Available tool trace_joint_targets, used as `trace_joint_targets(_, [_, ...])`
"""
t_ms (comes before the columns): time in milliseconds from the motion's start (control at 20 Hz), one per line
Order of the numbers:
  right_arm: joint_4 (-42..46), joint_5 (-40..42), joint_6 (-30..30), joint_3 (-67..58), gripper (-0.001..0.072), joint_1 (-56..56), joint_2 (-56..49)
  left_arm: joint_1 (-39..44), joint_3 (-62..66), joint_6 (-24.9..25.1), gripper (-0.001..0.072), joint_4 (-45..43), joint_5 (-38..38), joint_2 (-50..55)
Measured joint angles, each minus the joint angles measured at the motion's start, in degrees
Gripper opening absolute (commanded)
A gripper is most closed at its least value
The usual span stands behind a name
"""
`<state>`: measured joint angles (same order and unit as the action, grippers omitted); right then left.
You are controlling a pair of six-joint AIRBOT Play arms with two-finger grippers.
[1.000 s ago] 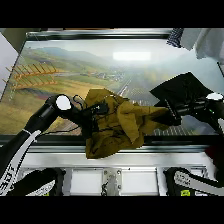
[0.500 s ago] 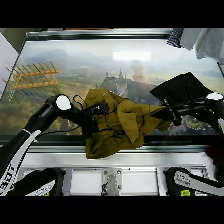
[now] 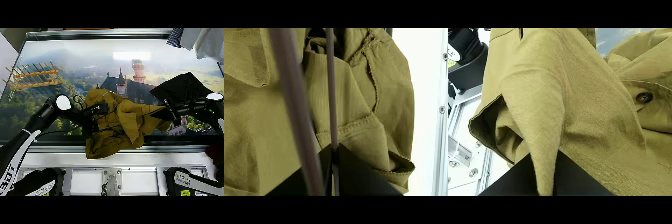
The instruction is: Fold the clothes and pants, and hang the long-sleeved shirts on hangers.
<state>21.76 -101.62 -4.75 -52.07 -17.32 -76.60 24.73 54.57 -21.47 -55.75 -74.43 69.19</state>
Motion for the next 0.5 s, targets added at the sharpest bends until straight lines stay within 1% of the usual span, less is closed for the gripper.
trace_joint_targets(50, [0.0,0.2,0.0,0.0,0.0011,0.0,0.0,0.0,0.0,0.1,0.0318,0.2,-0.1,0.0])
trace_joint_targets(100, [0.0,0.6,0.3,0.0,0.0011,0.0,0.0,0.0,0.0,0.1,0.0459,1.6,0.7,0.0])
trace_joint_targets(150, [0.1,0.9,0.3,0.1,0.001,0.2,0.0,0.1,0.2,-0.1,0.0459,2.7,1.3,0.0])
trace_joint_targets(200, [0.1,0.9,0.3,0.1,0.001,0.1,0.0,0.1,0.1,-0.6,0.0459,1.5,-0.2,-0.1])
trace_joint_targets(500, [0.0,1.3,0.2,0.1,0.0009,0.1,0.0,0.0,0.1,-7.9,0.0459,0.1,-0.5,-1.0])
